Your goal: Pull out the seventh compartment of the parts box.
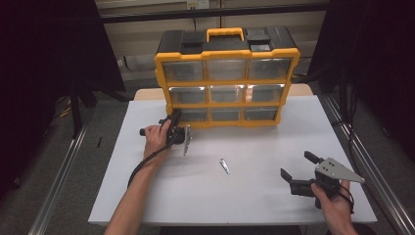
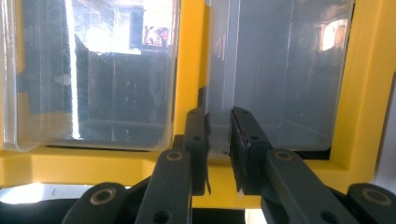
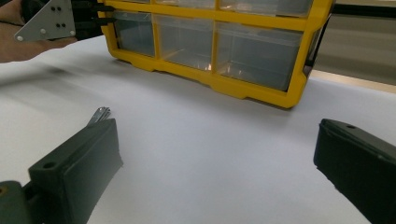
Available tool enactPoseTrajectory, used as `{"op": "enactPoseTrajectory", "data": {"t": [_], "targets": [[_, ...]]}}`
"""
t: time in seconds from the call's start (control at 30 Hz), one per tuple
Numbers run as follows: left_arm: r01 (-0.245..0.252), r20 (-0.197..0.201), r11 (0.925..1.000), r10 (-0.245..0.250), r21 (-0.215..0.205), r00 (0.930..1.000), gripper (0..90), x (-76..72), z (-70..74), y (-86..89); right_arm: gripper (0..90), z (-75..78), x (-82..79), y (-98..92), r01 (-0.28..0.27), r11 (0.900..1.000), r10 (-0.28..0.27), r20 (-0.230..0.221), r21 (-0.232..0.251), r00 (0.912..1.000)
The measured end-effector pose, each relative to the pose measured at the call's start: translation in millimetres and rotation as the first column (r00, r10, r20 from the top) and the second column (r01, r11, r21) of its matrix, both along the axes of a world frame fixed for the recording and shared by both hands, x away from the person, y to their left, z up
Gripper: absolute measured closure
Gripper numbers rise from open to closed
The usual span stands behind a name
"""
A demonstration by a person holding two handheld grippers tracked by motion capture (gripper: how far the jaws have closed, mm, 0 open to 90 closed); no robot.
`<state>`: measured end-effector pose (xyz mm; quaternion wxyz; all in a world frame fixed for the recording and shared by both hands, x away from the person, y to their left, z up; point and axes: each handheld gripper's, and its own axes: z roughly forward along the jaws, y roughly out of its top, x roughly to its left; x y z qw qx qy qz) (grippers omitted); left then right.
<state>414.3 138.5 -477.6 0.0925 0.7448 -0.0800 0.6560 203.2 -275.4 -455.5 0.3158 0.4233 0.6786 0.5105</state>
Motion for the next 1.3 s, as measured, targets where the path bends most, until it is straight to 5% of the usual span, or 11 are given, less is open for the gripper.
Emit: {"op": "enactPoseTrajectory", "data": {"t": [0.4,0.43,0.47,0.5,0.53,0.83,0.87,0.9,0.93,1.3], "targets": [[0.010,-0.006,0.9996,-0.010,-0.027,0.9999,77.5,-0.8,2.8,0.8,0.4,0.0,-0.3,-0.4,0.001,1.000,-0.001,0.000,0.001,1.0000],[0.021,-0.023,0.9977,-0.023,-0.064,0.9995,77.5,0.0,0.5,1.0,0.4,0.2,-0.5,-0.7,0.003,1.000,-0.003,0.001,0.000,1.0000],[0.014,-0.029,0.9996,-0.014,-0.025,0.9995,77.4,-0.3,3.2,1.1,0.4,0.4,-0.7,-0.9,0.003,1.000,-0.003,-0.001,0.003,1.0000],[0.018,-0.006,0.9992,-0.018,-0.036,0.9998,77.4,-1.0,3.3,1.1,0.4,0.2,-0.6,-1.0,0.004,1.000,-0.004,-0.001,0.002,1.0000],[0.024,-0.028,0.9985,-0.025,-0.050,0.9993,77.4,-0.9,3.1,1.5,0.4,0.2,-0.6,-1.0,0.004,1.000,-0.004,0.000,0.001,1.0000],[0.020,-0.020,0.9995,-0.021,-0.024,0.9996,77.5,-3.5,6.0,1.0,0.4,0.3,-0.9,-1.1,0.001,1.000,-0.001,-0.001,0.001,1.0000],[0.024,-0.034,0.9992,-0.025,-0.033,0.9991,77.4,-3.0,5.5,1.6,0.4,0.2,-0.9,-1.2,0.000,1.000,0.000,-0.001,0.001,1.0000],[0.035,-0.028,0.9951,-0.038,-0.092,0.9989,77.3,-2.8,2.3,2.1,0.4,0.3,-0.9,-1.4,0.000,1.000,0.000,-0.001,0.001,1.0000],[0.015,-0.028,0.9985,-0.016,-0.052,0.9995,77.1,-4.3,5.2,2.2,0.3,0.2,-1.0,-1.2,-0.001,1.000,0.001,-0.001,0.002,1.0000],[0.022,-0.034,0.9989,-0.023,-0.042,0.9991,77.2,-5.9,4.9,3.8,0.4,0.5,-2.1,-0.9,-0.009,1.000,0.009,-0.005,0.004,0.9999]]}}
